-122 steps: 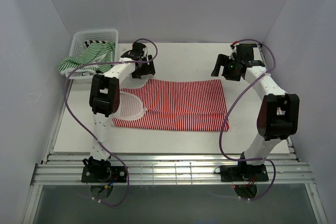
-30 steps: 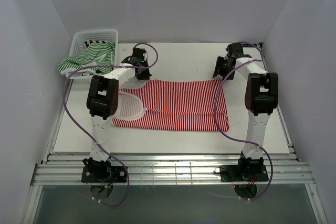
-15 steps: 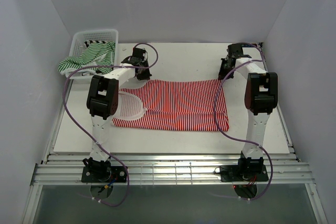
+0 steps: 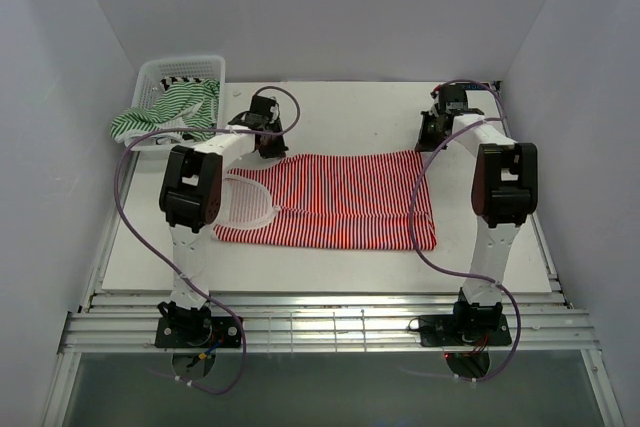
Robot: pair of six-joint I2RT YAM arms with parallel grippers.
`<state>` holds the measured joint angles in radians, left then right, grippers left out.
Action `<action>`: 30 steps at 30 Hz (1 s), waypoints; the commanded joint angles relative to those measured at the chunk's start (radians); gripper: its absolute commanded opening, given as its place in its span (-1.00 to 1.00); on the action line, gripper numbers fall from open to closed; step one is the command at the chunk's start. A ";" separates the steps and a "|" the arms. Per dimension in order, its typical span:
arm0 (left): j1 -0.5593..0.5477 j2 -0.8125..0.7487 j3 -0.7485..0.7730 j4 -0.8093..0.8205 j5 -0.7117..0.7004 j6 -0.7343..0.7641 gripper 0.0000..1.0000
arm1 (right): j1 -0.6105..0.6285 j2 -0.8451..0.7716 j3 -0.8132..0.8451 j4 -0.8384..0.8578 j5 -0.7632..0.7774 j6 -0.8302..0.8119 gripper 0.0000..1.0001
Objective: Fold and stack the tank tops
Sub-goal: Fold the tank top
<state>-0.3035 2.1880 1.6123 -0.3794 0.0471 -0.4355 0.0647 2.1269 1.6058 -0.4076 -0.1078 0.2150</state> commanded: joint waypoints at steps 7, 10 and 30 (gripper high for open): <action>-0.006 -0.241 -0.178 0.089 0.074 -0.029 -1.00 | -0.003 -0.232 -0.204 0.107 -0.105 -0.074 -0.85; -0.006 -0.293 -0.250 0.125 0.092 -0.034 -1.00 | -0.005 -0.288 -0.271 0.115 -0.098 -0.069 -0.85; -0.009 -0.559 -0.601 0.181 0.089 -0.120 -1.00 | -0.003 -0.621 -0.596 0.116 -0.015 -0.045 -0.85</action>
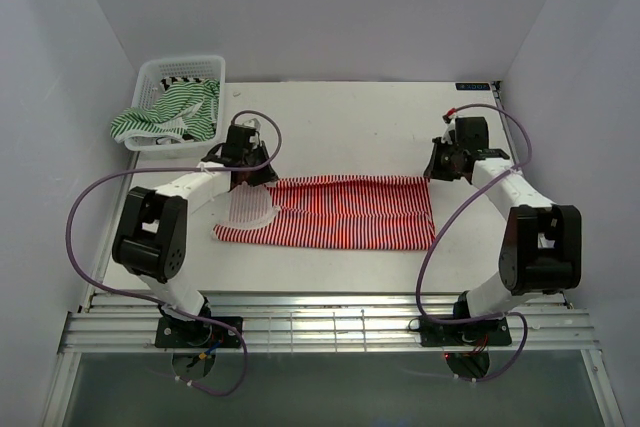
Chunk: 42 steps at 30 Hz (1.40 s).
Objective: Fold and stack the tank tops
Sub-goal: Fold the tank top
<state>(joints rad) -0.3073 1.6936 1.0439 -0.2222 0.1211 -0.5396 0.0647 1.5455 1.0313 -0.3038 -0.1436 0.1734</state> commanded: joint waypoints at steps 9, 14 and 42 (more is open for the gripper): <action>-0.010 -0.081 -0.116 0.032 0.012 -0.036 -1.00 | -0.005 -0.061 -0.092 0.008 0.029 -0.011 -0.85; -0.009 -0.098 -0.145 0.035 0.014 -0.042 -1.00 | -0.003 -0.074 -0.126 0.009 0.033 -0.014 -0.85; -0.010 -0.158 -0.160 -0.035 0.041 -0.100 0.37 | -0.003 -0.105 -0.186 -0.009 0.019 0.015 0.13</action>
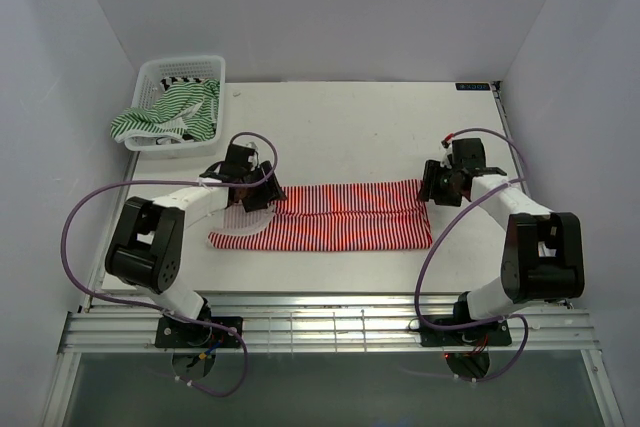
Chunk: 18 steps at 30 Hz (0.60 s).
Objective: Fold and stack the tank tops
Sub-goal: Fold the tank top
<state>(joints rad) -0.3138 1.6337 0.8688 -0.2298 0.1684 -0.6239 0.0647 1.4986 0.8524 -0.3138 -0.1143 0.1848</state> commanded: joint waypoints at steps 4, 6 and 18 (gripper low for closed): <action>-0.007 -0.152 0.029 -0.052 -0.001 -0.026 0.67 | -0.003 -0.098 0.014 -0.019 -0.067 -0.008 0.77; -0.013 -0.173 0.056 -0.069 0.008 -0.027 0.91 | -0.003 -0.115 0.034 -0.022 -0.111 -0.016 0.80; -0.126 -0.189 0.035 -0.089 0.017 -0.150 0.96 | 0.110 -0.014 0.142 0.031 -0.223 -0.028 0.80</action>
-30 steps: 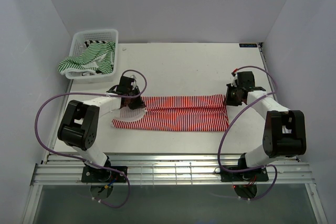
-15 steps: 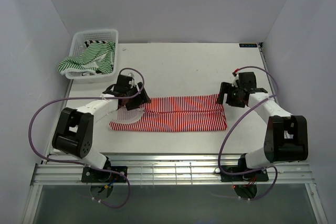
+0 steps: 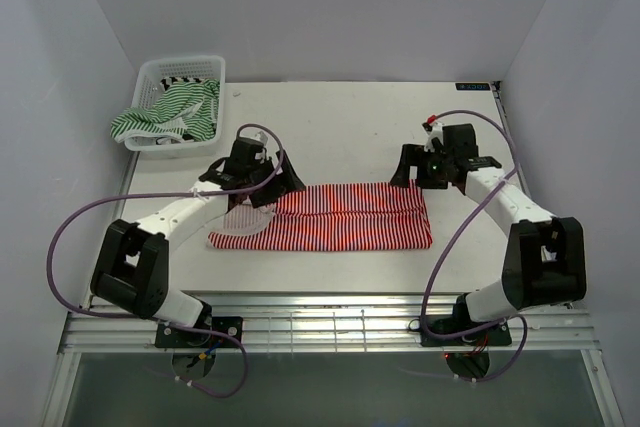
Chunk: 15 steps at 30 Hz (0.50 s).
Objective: Fold and stack the tank tops
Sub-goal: Fold the tank top
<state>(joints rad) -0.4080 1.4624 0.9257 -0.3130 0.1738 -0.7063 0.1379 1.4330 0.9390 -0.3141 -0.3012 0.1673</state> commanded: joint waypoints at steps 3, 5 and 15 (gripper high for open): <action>-0.041 0.036 -0.065 0.060 0.006 -0.114 0.96 | 0.043 0.119 0.058 0.070 -0.058 0.009 0.80; -0.041 0.081 -0.039 0.058 -0.051 -0.131 0.96 | 0.043 0.173 0.061 0.073 -0.064 0.017 0.80; -0.034 0.446 0.198 0.081 -0.054 -0.141 0.96 | 0.051 0.179 -0.115 0.144 -0.055 0.052 0.80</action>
<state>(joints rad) -0.4370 1.8145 1.0790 -0.2226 0.1371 -0.8555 0.1825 1.6539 0.9024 -0.1818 -0.3496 0.1921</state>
